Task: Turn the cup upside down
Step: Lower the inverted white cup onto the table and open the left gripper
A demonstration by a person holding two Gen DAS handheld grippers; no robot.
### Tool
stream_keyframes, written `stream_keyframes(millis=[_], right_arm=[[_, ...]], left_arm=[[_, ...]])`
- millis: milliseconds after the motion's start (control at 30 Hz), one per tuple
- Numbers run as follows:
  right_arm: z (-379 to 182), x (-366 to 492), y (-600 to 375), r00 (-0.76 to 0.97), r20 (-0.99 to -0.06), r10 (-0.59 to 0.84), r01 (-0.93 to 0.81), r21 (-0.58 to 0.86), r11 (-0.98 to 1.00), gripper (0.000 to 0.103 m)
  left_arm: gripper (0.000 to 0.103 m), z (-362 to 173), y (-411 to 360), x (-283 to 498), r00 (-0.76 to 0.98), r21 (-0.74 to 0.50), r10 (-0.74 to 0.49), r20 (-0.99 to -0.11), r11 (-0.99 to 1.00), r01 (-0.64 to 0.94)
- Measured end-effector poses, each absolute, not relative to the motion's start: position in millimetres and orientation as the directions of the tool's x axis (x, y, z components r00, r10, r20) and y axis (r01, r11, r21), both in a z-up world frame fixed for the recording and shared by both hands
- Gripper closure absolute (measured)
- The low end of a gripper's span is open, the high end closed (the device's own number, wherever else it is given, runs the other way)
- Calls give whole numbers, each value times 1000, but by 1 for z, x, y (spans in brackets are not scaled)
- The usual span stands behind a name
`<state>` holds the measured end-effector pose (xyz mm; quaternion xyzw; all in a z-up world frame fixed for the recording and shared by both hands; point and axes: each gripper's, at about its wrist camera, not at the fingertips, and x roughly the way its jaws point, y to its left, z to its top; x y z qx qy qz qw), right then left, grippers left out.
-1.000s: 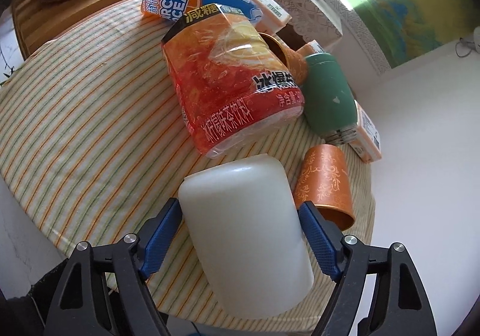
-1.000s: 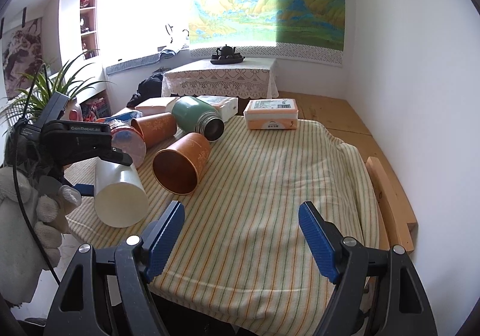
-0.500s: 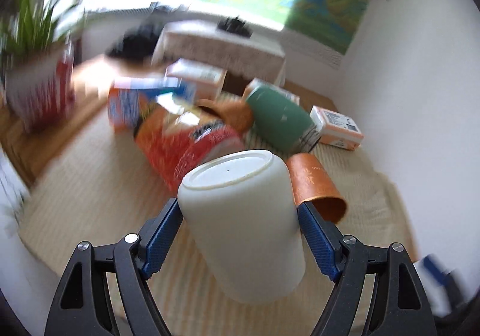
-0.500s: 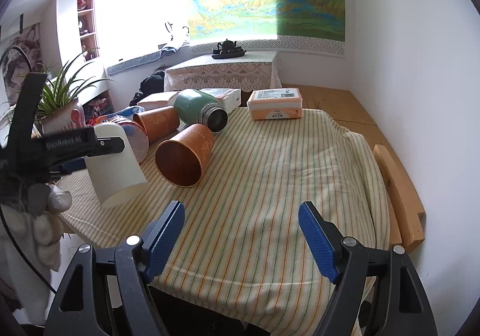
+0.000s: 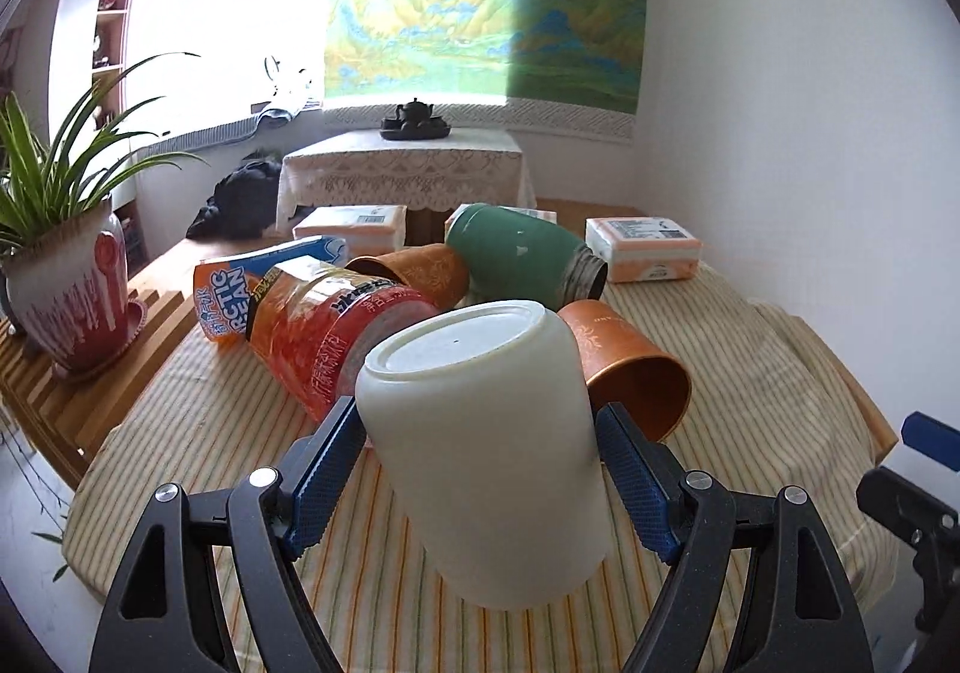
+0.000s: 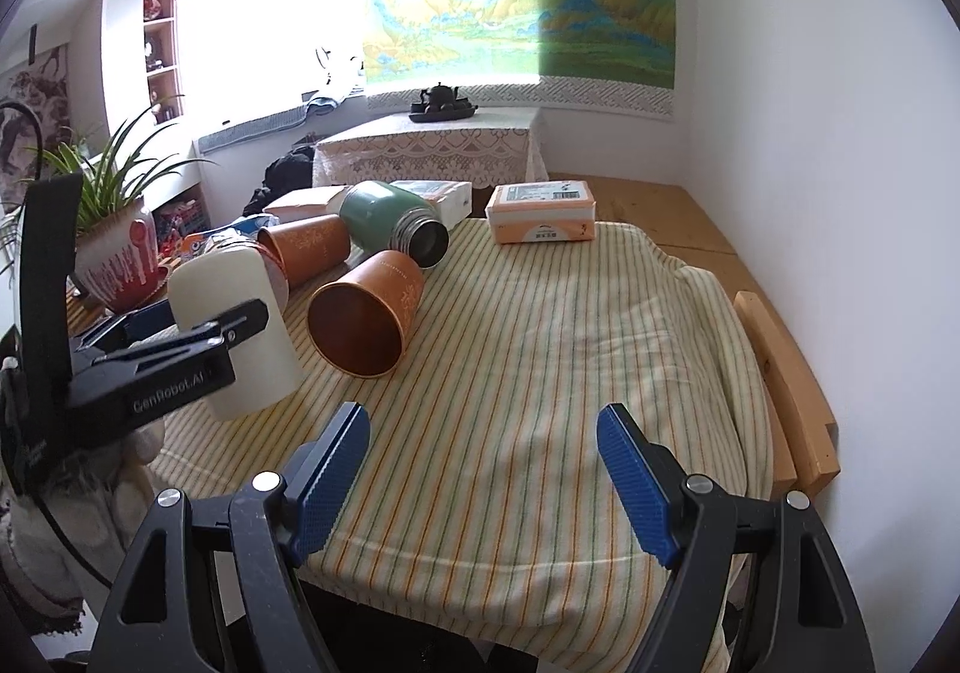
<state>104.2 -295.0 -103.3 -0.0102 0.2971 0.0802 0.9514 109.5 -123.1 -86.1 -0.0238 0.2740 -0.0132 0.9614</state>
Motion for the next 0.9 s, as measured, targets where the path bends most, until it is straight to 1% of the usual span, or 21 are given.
stream_keyframes(millis=[267,433,733,900], right_arm=[[-103,99,-287,830,-550,91,-106,4,994,28],[-103,95,-280,832,-549,81,-97,0,995,28],[-104,88,-266,837,-545,53,-78,-23,997,28],[-105,83,-259,841,-539,44,-70,-26,997,28]], left_arm=[[21,-89,-122,101,850,-34,-73,-521,997,65],[21,-90,-120,91,850,-16,-102,-518,994,109],[24,-95,-119,85,840,-42,-156,-519,987,157],[25,-100,-120,83,822,-51,-188,-538,980,191]])
